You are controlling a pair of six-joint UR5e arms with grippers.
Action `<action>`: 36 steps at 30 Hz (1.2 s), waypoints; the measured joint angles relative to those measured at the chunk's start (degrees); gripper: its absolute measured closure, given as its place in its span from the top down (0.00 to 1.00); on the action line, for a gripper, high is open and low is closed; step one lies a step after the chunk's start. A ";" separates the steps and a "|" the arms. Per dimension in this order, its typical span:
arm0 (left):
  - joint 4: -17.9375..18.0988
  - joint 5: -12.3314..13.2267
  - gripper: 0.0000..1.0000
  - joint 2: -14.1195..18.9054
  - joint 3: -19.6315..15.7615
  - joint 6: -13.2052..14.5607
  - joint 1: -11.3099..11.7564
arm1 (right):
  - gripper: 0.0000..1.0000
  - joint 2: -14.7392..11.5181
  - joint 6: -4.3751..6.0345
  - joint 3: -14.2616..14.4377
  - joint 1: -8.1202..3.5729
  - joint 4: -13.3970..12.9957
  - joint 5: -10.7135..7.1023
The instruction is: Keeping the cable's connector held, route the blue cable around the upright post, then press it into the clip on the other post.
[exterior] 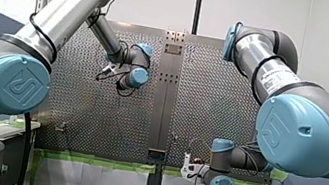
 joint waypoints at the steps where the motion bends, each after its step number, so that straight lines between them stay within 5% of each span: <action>1: -0.21 0.05 0.99 -0.36 0.00 -0.21 -0.01 | 0.00 0.00 0.00 0.00 0.00 0.00 0.00; 21: -2.10 0.88 0.99 -5.78 -0.01 -5.32 -0.26 | 0.00 0.00 -0.02 0.00 0.00 0.33 0.00; 36: -4.76 0.33 0.99 -10.08 -0.01 -6.10 -0.24 | 0.00 0.00 -0.02 0.00 0.00 0.40 0.00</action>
